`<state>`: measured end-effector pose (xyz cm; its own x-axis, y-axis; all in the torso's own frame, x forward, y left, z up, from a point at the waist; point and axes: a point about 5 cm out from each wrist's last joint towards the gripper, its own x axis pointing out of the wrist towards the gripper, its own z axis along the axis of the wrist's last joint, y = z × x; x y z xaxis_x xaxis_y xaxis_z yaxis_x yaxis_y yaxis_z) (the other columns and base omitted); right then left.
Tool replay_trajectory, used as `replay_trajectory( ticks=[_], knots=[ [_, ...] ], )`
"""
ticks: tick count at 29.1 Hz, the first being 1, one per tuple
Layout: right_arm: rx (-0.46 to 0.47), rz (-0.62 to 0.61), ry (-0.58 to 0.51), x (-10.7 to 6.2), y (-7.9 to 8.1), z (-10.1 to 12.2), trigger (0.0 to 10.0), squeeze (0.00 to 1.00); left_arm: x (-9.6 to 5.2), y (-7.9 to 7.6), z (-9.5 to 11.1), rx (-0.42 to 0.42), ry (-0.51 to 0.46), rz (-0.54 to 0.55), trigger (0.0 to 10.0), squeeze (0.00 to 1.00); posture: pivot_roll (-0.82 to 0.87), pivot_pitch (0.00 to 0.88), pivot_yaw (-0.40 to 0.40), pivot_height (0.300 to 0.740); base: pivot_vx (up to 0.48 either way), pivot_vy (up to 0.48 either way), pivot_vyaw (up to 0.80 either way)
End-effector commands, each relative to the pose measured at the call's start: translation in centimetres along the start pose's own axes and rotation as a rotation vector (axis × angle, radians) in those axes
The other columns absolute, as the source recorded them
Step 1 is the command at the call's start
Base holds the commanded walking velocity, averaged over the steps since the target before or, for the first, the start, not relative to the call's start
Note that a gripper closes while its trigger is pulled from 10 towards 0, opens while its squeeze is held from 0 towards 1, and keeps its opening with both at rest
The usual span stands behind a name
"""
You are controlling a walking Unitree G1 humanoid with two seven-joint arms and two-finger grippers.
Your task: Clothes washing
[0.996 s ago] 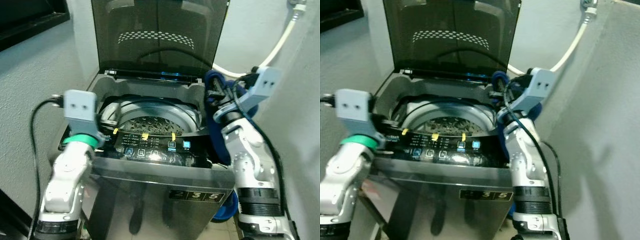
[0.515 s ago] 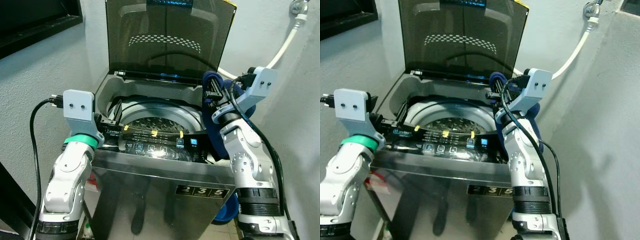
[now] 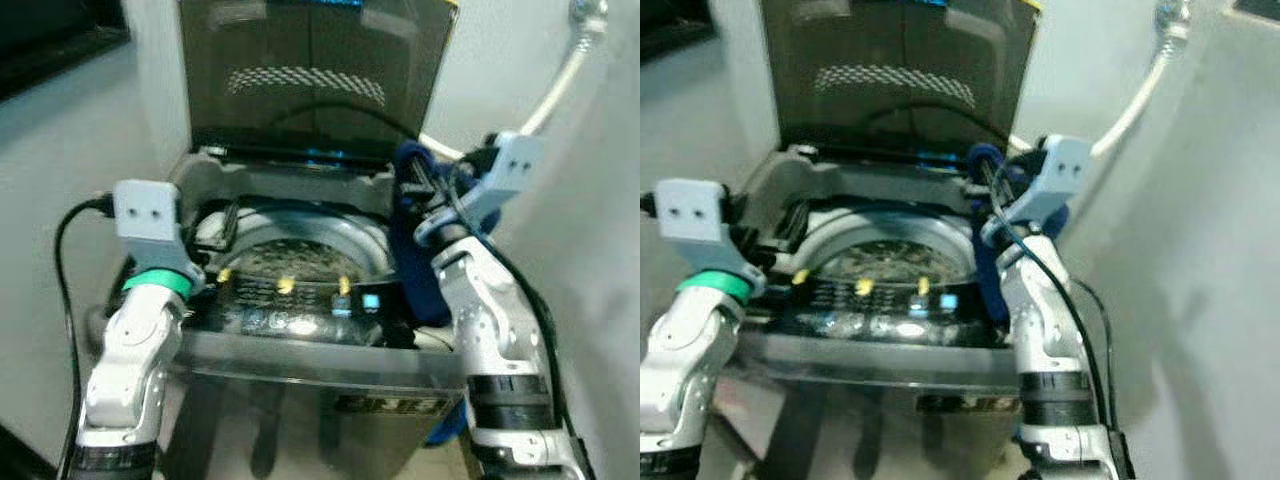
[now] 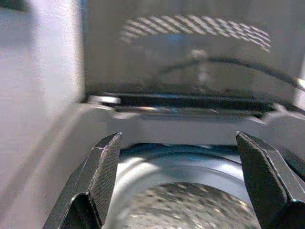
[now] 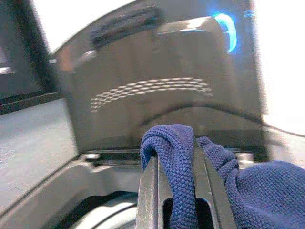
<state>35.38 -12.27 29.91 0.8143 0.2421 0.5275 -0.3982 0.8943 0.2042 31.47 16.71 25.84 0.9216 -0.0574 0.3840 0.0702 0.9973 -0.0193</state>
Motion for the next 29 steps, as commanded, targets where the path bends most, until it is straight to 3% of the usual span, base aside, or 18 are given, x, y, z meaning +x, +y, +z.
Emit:
replay_trajectory(
  ticks=[1,16,29],
  knots=[
    [0.007,-0.008,-0.015,-0.11,-0.21,0.18,10.0,0.0,-0.24,-0.21,0.09,-0.002,0.0,-0.014,10.0,0.0,-0.01,0.0,-0.008,0.74,0.0,0.0,0.0],
    [0.016,-0.007,-0.011,-0.15,-0.1,0.05,10.0,0.0,-0.16,-0.08,0.67,-0.012,-0.035,-0.008,10.0,0.0,-0.01,0.0,-0.004,0.74,0.0,0.0,0.0],
    [0.02,-0.007,-0.008,-0.24,-0.05,-0.05,10.0,0.0,-0.18,-0.2,0.9,-0.027,-0.049,-0.024,10.0,0.0,-0.01,0.0,-0.002,0.74,0.338,0.0,0.0]
  ],
)
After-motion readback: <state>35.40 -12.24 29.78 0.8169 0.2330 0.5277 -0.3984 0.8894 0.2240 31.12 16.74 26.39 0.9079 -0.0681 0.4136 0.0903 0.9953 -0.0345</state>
